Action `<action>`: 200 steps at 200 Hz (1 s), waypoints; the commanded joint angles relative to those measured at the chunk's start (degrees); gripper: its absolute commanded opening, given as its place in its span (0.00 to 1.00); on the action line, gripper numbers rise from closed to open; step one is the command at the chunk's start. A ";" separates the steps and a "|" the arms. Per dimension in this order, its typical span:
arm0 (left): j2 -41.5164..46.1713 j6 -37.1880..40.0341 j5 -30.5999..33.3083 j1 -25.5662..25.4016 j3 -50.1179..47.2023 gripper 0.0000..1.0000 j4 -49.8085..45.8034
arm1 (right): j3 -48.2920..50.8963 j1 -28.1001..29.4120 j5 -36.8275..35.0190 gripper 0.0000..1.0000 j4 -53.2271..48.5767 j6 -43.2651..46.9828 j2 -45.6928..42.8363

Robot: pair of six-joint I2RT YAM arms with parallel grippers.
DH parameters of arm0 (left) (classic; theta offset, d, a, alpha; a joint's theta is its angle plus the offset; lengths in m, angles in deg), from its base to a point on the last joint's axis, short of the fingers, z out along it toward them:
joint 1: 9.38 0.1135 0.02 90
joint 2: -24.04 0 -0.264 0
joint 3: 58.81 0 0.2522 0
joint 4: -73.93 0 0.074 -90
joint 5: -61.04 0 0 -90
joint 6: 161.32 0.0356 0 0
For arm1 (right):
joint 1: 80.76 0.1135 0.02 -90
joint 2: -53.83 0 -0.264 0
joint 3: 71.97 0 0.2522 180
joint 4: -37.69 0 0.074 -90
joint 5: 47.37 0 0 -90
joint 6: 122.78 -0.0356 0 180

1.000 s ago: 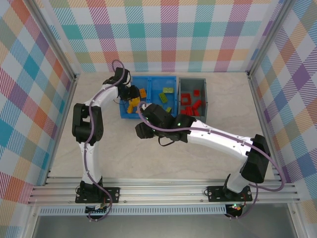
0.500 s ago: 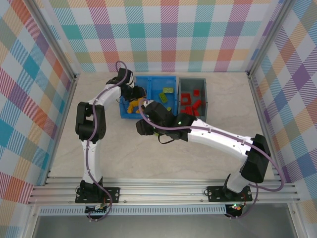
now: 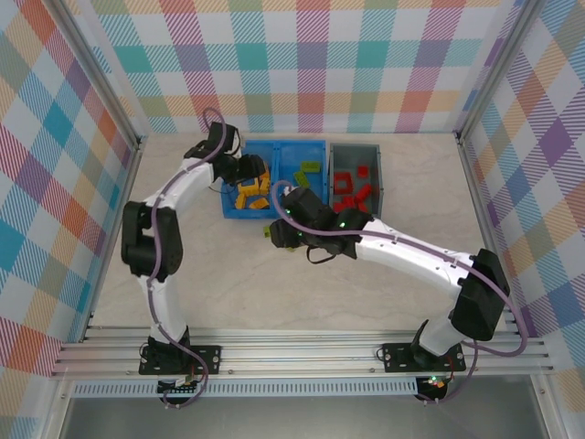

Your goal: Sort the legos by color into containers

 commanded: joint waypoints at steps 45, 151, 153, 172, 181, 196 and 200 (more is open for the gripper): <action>34.49 -2.52 9.64 -9.42 -23.10 0.56 0.38 | -0.37 -2.36 -0.84 0.56 -2.21 -8.64 2.61; 86.65 -15.51 23.26 -16.24 -48.36 0.60 -17.89 | -17.84 -1.73 -0.13 0.72 -2.40 6.43 28.67; 87.19 -15.58 23.35 -16.25 -48.36 0.60 -18.10 | -18.18 -1.74 -0.41 0.72 -2.51 6.54 29.04; 90.47 -15.82 23.30 -16.26 -48.21 0.60 -19.39 | -22.23 -1.74 -2.35 0.73 -4.63 7.25 32.75; 91.03 -15.93 23.32 -16.26 -47.95 0.60 -20.19 | -23.98 -1.74 -3.07 0.72 -5.60 7.35 34.40; 91.18 -15.82 23.07 -16.24 -47.53 0.60 -21.16 | -26.44 -1.82 -4.22 0.72 -7.30 7.14 36.95; 91.18 -15.80 22.95 -16.26 -47.44 0.60 -21.27 | -26.91 -1.82 -4.40 0.72 -7.52 7.11 37.44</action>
